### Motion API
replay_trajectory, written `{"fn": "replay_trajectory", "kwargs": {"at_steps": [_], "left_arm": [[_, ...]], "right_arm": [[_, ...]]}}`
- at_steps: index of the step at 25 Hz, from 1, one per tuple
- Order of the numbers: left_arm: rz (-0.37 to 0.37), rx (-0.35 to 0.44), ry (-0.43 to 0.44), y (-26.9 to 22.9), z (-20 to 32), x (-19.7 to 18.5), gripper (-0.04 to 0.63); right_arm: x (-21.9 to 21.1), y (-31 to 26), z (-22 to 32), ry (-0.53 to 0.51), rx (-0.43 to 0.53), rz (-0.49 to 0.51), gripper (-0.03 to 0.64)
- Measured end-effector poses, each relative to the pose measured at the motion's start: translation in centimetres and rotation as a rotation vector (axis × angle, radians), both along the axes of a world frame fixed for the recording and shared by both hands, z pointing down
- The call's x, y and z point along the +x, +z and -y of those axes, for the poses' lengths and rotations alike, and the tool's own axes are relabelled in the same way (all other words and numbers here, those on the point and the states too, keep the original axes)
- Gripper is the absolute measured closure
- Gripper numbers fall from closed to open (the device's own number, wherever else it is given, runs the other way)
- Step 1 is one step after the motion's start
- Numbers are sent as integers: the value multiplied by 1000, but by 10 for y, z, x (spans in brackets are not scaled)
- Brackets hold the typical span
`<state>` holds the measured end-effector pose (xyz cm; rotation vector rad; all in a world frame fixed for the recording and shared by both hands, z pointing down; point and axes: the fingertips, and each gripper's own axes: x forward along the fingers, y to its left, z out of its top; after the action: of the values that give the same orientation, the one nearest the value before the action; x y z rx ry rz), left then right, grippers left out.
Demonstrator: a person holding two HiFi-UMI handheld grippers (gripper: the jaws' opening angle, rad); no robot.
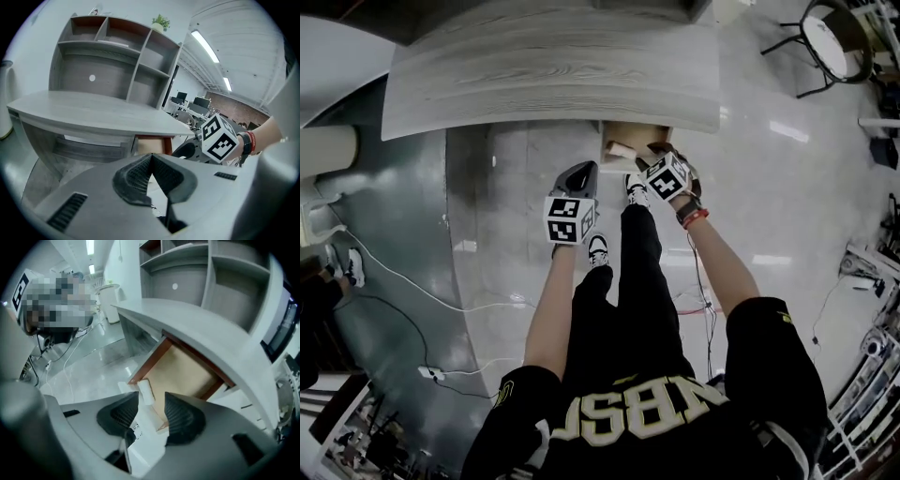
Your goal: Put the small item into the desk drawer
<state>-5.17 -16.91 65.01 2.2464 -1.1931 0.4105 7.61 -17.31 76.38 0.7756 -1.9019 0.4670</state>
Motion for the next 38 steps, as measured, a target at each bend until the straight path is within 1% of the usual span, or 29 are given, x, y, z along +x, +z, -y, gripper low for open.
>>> {"fn": "replay_trajectory", "kwargs": {"at_steps": [5,7,12,16,20,24,27,32,35,38], "left_arm": [[-15,44,-11,-37,3,1,583],[-27,73,-16,-56,7,1,583],[-45,158,-18,-105,11,1,583],[-36,200,-17,-142,9,-2,583],[-42,271,-32,-186,13,-9,583],[-12,359,-23,-230,6,-14,582],[3,420,-20,-258,-2,-18,583],[-18,492,-42,-294,-18,-24,583],[-15,534,-47,-312,-26,-25,583],[-10,570,-51,-325,-36,-26,583]], "right_arm": [[17,-53,-5,132,57,77,443],[21,-78,-4,192,87,120,443],[34,-147,7,355,214,215,455],[40,-200,3,446,307,276,468],[51,-251,-1,526,409,336,482],[63,-301,-16,574,513,376,508],[70,-334,-31,576,595,365,519],[77,-381,-52,596,704,392,552],[78,-401,-65,602,755,412,563],[75,-415,-77,600,800,412,575]]}}
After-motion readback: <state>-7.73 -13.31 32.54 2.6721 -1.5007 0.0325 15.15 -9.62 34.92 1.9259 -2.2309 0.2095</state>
